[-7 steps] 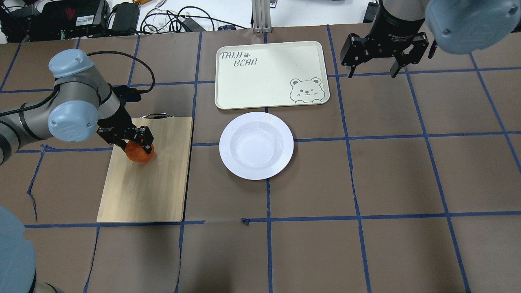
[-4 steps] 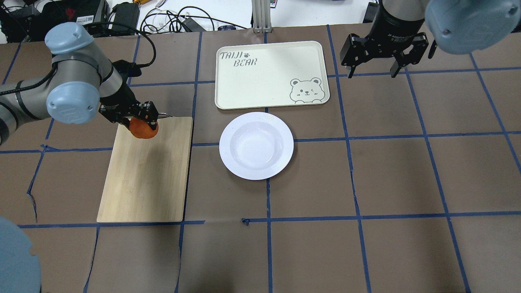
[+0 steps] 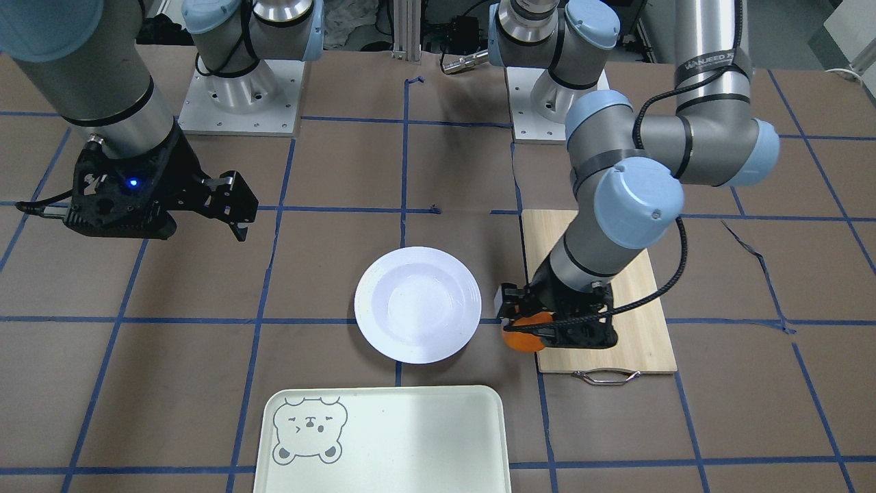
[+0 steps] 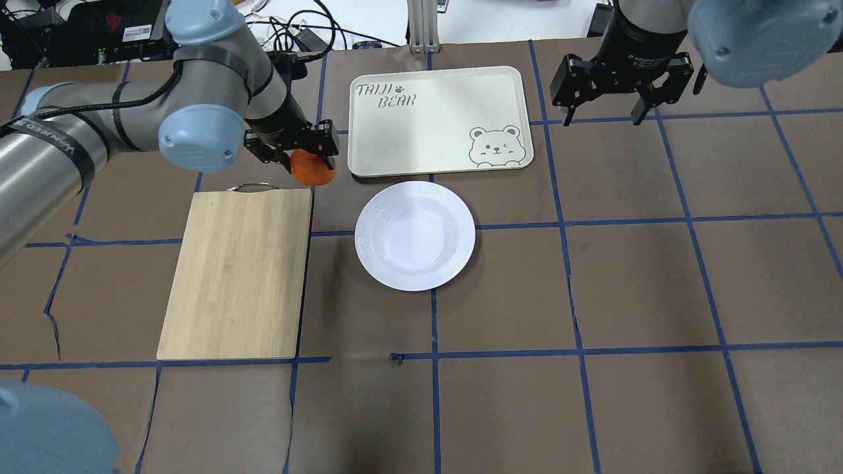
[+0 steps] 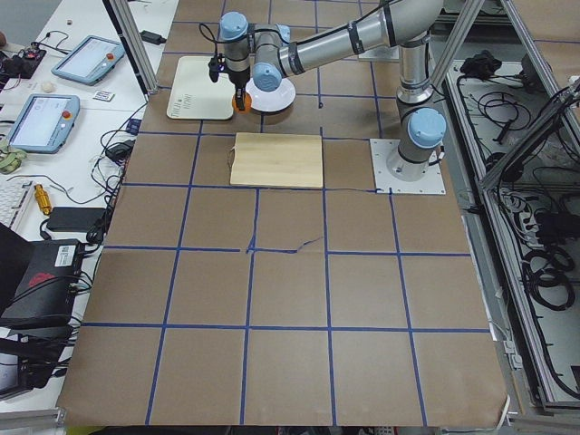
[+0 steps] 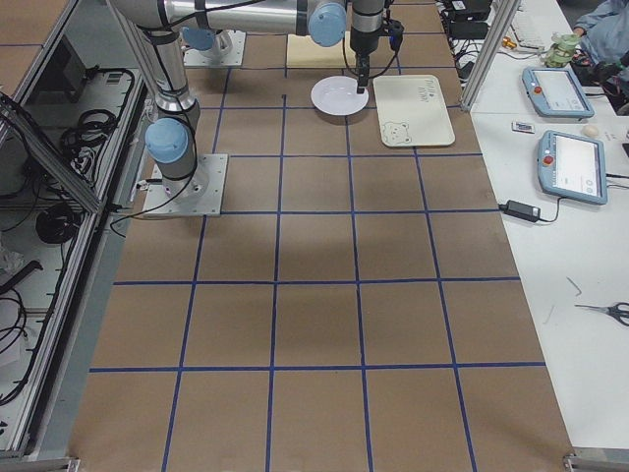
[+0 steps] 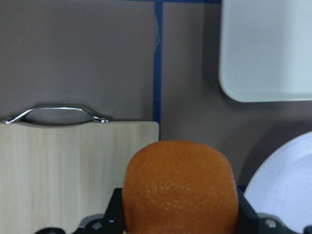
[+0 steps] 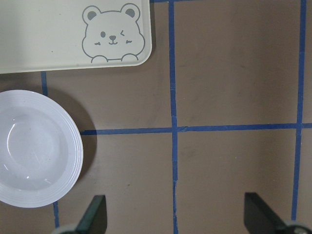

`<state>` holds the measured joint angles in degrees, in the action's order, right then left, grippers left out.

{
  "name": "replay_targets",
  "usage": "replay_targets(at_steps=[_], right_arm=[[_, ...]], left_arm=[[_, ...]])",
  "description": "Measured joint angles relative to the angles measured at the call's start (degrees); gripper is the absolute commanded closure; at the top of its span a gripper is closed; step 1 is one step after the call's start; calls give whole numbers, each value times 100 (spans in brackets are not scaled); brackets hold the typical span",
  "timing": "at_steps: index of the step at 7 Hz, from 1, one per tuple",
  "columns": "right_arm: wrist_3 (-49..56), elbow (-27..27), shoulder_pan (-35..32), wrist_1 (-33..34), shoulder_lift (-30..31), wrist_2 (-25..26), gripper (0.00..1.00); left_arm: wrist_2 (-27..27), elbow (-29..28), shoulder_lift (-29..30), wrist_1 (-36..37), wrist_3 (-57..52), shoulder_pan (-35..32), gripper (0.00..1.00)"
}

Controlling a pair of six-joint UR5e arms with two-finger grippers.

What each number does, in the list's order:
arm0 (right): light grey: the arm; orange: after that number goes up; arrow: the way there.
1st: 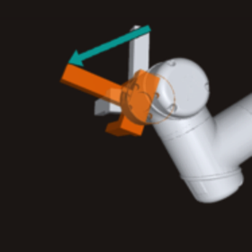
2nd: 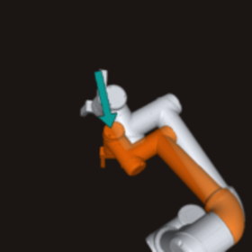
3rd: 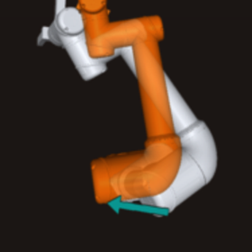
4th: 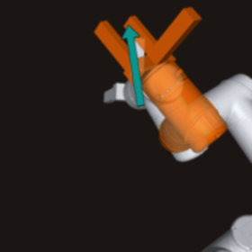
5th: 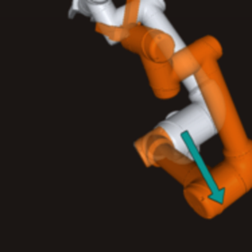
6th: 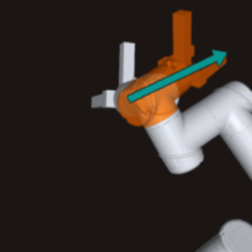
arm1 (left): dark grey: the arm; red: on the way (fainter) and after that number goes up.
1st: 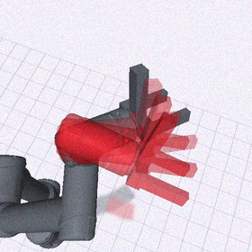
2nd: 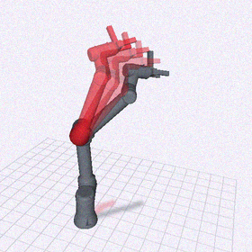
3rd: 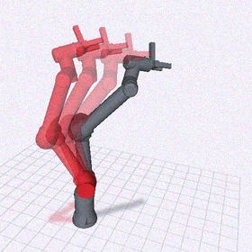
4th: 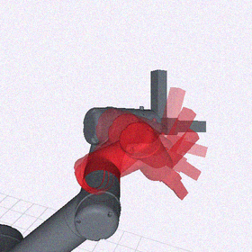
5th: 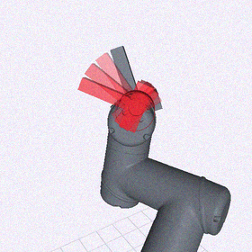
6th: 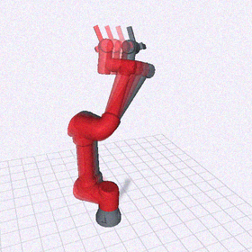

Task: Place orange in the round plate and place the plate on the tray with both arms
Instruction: 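Lift the orange with the left gripper and carry it over the plate, then lower the orange onto the white plate and open the left gripper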

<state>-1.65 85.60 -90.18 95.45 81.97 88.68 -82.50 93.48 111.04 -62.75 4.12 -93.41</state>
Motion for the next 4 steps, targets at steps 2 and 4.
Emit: replay_targets(at_steps=[2, 4], right_arm=[[10, 0, 0, 0, -5, 0, 0], [13, 0, 0, 0, -6, 0, 0]], left_arm=[[354, 19, 214, 323, 637, -547, 64], [418, 64, 413, 374, 948, -970, 13]])
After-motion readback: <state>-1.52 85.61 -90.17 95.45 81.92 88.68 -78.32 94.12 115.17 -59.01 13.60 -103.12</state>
